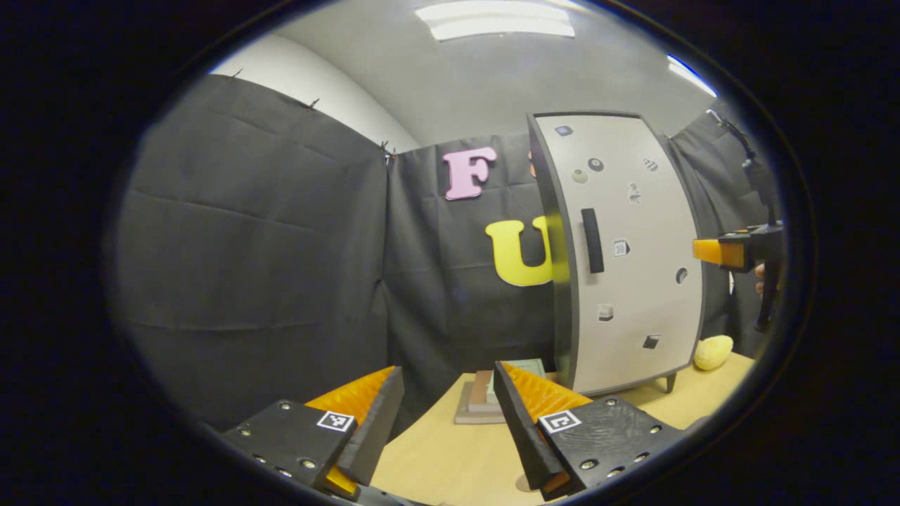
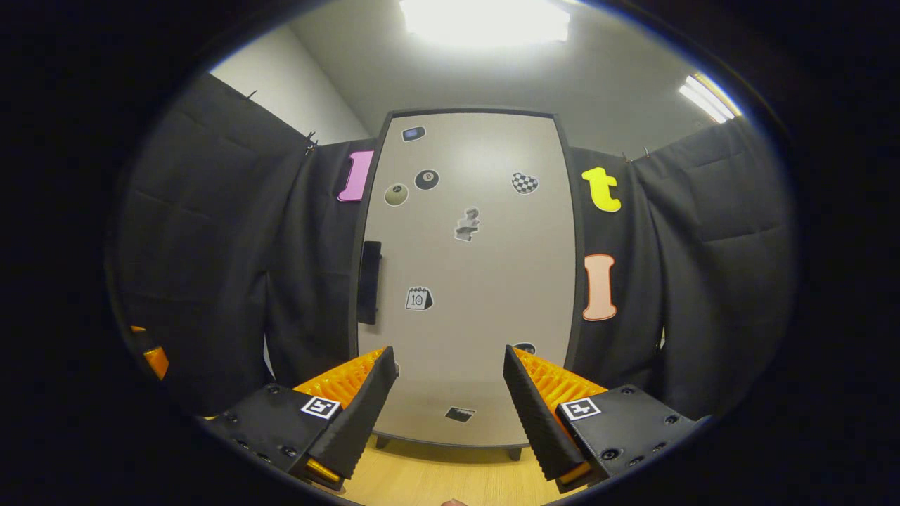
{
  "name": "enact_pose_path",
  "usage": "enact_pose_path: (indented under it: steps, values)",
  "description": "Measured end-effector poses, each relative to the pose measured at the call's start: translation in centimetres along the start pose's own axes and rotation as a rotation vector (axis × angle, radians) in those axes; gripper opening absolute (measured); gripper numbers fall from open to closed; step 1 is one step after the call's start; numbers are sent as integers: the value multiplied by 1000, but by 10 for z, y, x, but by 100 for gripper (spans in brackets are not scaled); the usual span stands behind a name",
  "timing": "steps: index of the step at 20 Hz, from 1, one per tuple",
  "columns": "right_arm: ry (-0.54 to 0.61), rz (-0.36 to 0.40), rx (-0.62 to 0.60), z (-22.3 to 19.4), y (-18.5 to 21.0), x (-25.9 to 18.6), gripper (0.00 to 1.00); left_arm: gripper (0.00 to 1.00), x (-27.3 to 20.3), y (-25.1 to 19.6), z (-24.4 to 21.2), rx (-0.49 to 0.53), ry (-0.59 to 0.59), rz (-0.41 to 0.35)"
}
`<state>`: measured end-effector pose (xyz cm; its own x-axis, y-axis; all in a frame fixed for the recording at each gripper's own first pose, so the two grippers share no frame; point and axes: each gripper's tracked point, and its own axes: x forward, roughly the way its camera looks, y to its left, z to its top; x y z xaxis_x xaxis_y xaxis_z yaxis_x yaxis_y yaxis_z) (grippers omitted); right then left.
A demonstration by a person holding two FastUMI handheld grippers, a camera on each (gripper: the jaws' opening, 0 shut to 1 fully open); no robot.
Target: Open the cabinet door with the right hand, grasp the bottle in the cabinet with the left hand and place it on the coaster, then close the cabinet door with the right hand.
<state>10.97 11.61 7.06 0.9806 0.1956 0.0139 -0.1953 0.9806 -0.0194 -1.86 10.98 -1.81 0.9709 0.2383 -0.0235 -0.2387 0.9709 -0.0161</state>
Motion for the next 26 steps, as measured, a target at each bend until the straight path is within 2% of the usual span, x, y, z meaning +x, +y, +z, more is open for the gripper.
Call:
enact_pose_path:
  steps: [2, 8, 9, 10, 12, 17, 18, 21, 22, 24, 25, 26]
  values:
    - [-17, 7, -3, 10, 11, 14, 98, 77, 1, 13, -3, -7, 2, 21]
    - [-67, 51, -18, 41, 52, 54, 98, 77, 1, 51, -16, -11, 21, 78]
    - [-67, 54, -22, 43, 58, 62, 98, 80, 0, 57, -17, -13, 25, 87]
    - [-62, 63, -17, 44, 66, 70, 98, 77, 2, 64, -19, -14, 28, 96]
    - [-40, 77, -1, 44, 79, 84, 98, 80, 2, 77, -23, -18, 31, 115]
    - [-27, 73, -8, 48, 104, 126, 98, 77, 9, 106, -34, -33, 49, 155]
    - [-19, 66, -9, 47, 107, 133, 97, 80, 8, 111, -38, -36, 54, 163]
    - [-10, 56, -3, 47, 117, 156, 97, 80, 5, 133, -45, -46, 56, 194]
    - [-3, 51, -7, 46, 119, 163, 97, 77, 5, 138, -47, -50, 59, 202]
    - [25, 50, 7, 40, 124, 175, 88, 80, 6, 149, -51, -57, 66, 216]
    - [50, 41, 28, 35, 125, 180, 87, 80, 6, 154, -52, -61, 69, 221]
    - [77, 45, 49, 30, 127, 185, 80, 80, 6, 158, -53, -67, 68, 223]
